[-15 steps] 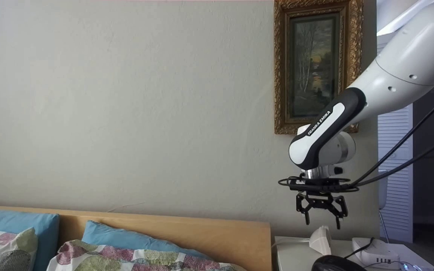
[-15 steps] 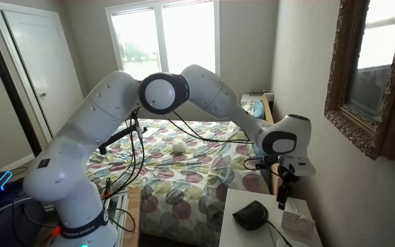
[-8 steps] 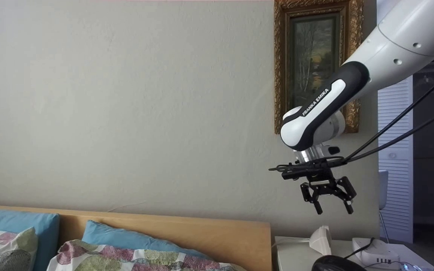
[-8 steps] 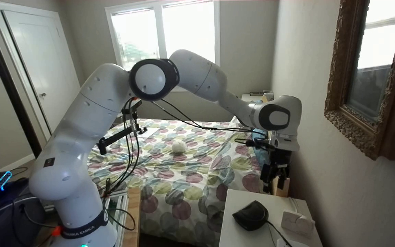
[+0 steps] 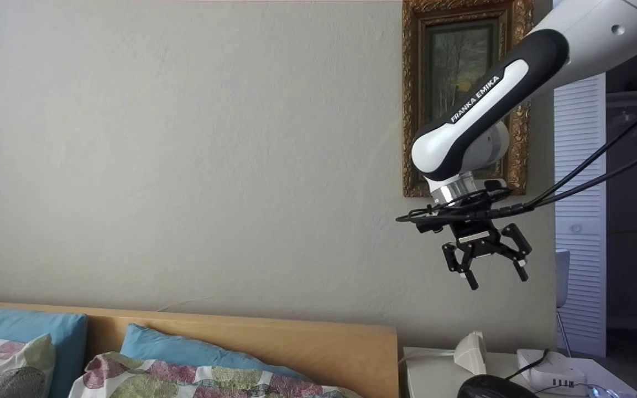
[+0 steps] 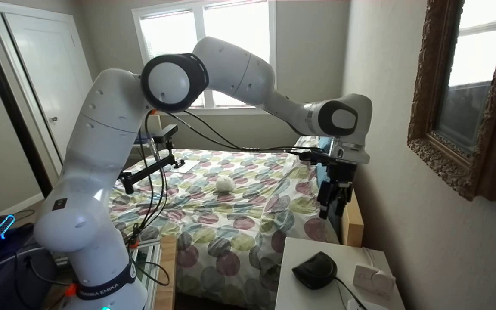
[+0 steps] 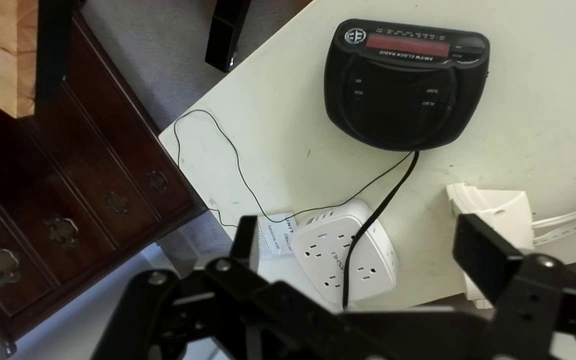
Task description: Press the button on the object on the side table
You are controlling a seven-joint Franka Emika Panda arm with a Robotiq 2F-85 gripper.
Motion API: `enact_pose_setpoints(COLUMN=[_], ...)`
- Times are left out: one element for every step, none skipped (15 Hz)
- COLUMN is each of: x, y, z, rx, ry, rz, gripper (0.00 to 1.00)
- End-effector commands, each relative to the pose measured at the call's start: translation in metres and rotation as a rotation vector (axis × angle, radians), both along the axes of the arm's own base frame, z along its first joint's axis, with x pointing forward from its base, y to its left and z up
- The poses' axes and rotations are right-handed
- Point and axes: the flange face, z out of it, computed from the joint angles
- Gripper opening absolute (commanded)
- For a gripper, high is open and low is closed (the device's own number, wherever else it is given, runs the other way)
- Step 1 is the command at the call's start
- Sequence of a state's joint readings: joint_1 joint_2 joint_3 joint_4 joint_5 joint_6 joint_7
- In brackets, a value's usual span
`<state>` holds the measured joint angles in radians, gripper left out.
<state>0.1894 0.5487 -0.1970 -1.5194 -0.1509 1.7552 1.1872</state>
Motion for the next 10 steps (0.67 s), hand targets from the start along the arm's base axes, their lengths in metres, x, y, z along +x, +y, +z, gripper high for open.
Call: enact_pose_setpoints(x=[-0.014, -0.002, -0.003, -0.005, -0.006, -0.007, -0.007, -0.007, -0.007, -0.008], y=[-0.006, -0.003, -0.005, -0.006, -0.006, -0.006, -0.006, -0.005, -0.005, -0.005], z=[0.023, 0.014, 0.018, 0.021, 0.022, 0.021, 0.020, 0.019, 0.019, 0.019], rx=[-0.008, -0.002, -0.003, -0.002, 0.000, 0.001, 0.001, 0.002, 0.002, 0.002], ry=[-0.044, -0.019, -0.030, -0.034, -0.034, -0.034, -0.033, -0.032, -0.031, -0.030], rz=[0.140, 0.069, 0.091, 0.102, 0.106, 0.109, 0.111, 0.111, 0.112, 0.113], gripper=[1.00, 1.00, 1.00, 1.00, 1.00, 1.00, 1.00, 1.00, 1.00, 1.00])
